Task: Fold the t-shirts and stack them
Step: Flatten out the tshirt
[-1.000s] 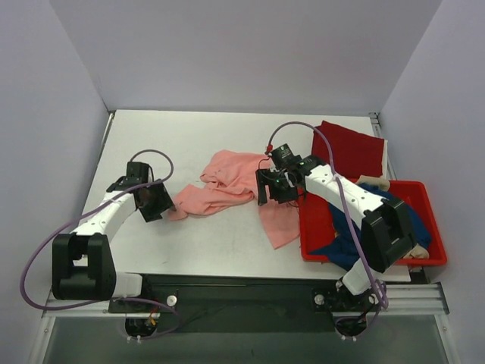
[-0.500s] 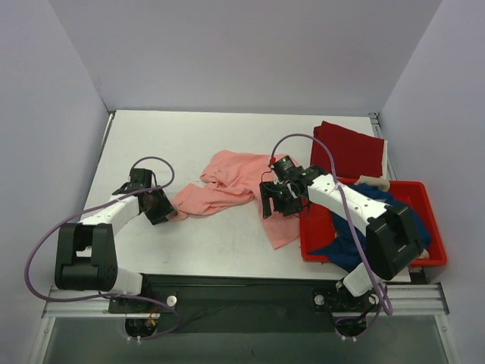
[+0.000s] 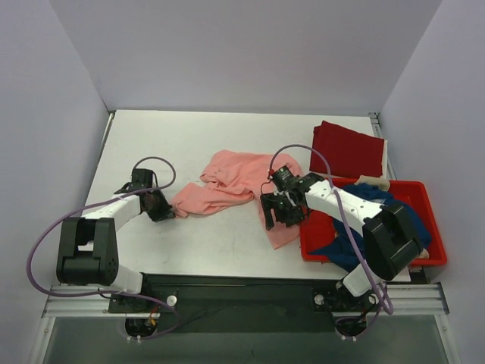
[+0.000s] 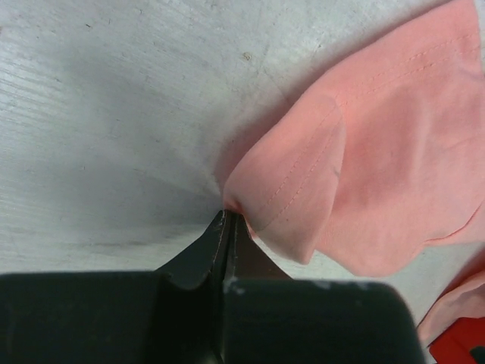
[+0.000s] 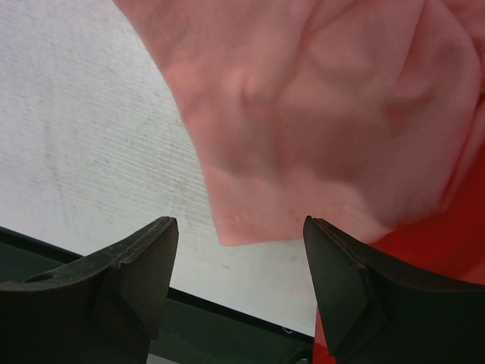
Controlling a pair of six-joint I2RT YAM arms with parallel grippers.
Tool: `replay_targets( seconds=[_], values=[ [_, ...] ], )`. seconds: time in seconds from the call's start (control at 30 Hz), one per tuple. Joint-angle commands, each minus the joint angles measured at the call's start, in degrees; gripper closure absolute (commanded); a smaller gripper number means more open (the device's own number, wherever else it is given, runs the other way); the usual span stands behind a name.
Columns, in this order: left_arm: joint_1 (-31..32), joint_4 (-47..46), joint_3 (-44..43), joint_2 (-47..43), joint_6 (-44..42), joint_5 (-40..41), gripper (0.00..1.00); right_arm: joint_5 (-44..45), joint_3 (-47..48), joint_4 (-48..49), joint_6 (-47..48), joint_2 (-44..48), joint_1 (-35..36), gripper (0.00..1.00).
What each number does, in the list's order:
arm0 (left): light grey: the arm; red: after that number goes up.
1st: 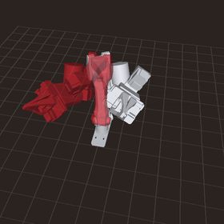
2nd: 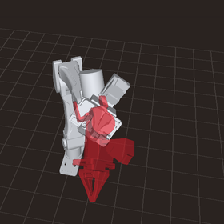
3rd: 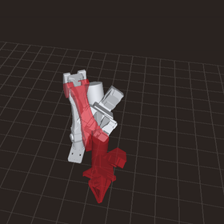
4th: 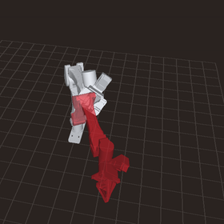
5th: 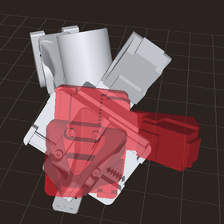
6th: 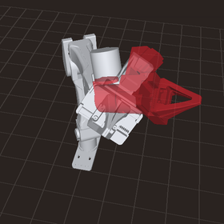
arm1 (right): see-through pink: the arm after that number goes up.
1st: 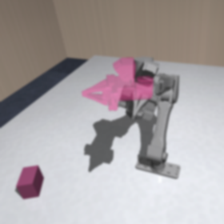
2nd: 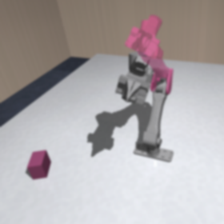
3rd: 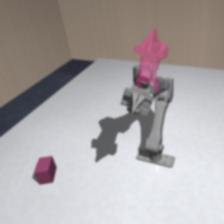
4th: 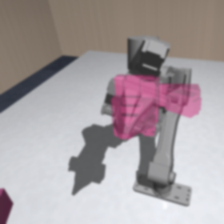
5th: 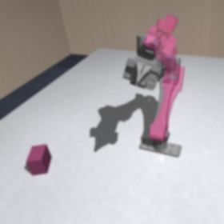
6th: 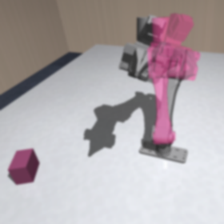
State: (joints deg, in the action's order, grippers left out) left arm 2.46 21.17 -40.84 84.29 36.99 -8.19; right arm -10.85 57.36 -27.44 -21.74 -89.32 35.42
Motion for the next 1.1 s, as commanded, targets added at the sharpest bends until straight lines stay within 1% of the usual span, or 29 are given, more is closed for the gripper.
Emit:
replay_targets(
  seconds=[0.0, 0.07, 0.13, 0.33, 0.4, 0.43, 0.53, 0.7, 0.8, 0.9, 0.93, 1.03, 1.07],
  values=[
    [-0.44, -0.96, -1.07, 0.44, -0.52, -0.87, 1.00, -0.31, -1.46, -2.35, 2.22, 2.57, 1.32, 0.32],
    [-0.52, 0.88, -2.92, -0.53, -1.48, 0.44, 1.00, 0.13, -1.99, -3.23, 2.57, 2.83, 2.72, 0.34],
    [-0.70, 2.73, -6.61, -1.93, -2.36, 2.63, 1.00, 0.39, -2.69, -3.76, 2.93, 2.83, 3.60, 0.35],
    [-0.96, 6.25, -16.37, -2.91, -7.98, 6.51, 1.00, 1.53, -3.49, -4.29, 3.89, 1.61, 7.82, 0.42],
    [-0.88, 7.30, -17.69, -2.38, -8.69, 6.60, 1.00, 2.41, -3.49, -4.29, 3.81, -0.32, 8.70, 0.44],
    [-0.88, 7.40, -18.39, -2.29, -9.13, 6.52, 1.00, 2.59, -3.49, -4.20, 3.72, -1.98, 8.79, 0.48],
    [-0.96, 7.75, -18.58, -2.46, -9.39, 6.16, 1.00, 2.94, -3.40, -4.11, 3.55, -4.80, 9.14, 0.52],
    [-0.96, 7.84, -18.49, -2.99, -9.83, 5.99, 1.00, 4.08, -3.66, -3.58, 3.81, -7.44, 9.23, 0.56],
    [-0.96, 8.19, -18.66, -3.25, -10.54, 6.69, 1.00, 4.17, -3.66, -3.58, 3.89, -8.68, 9.23, 0.64],
    [-1.57, 8.62, -19.71, -3.26, -12.46, 7.75, 1.00, 4.96, -3.14, -4.11, 3.98, -8.95, 9.14, 0.89],
    [-1.84, 8.89, -20.50, -3.26, -12.99, 9.23, 1.00, 5.57, -2.70, -4.63, 3.90, -8.33, 8.97, 1.00],
    [-2.11, 10.21, -25.42, -2.73, -15.62, 12.92, 1.00, 8.64, 2.29, -9.19, 5.03, -6.23, 7.92, 1.00],
    [-3.67, 10.64, -27.00, -2.55, -16.33, 15.63, 1.00, 9.52, 6.32, -10.86, 5.39, -5.61, 6.52, 1.00]
  ],
)
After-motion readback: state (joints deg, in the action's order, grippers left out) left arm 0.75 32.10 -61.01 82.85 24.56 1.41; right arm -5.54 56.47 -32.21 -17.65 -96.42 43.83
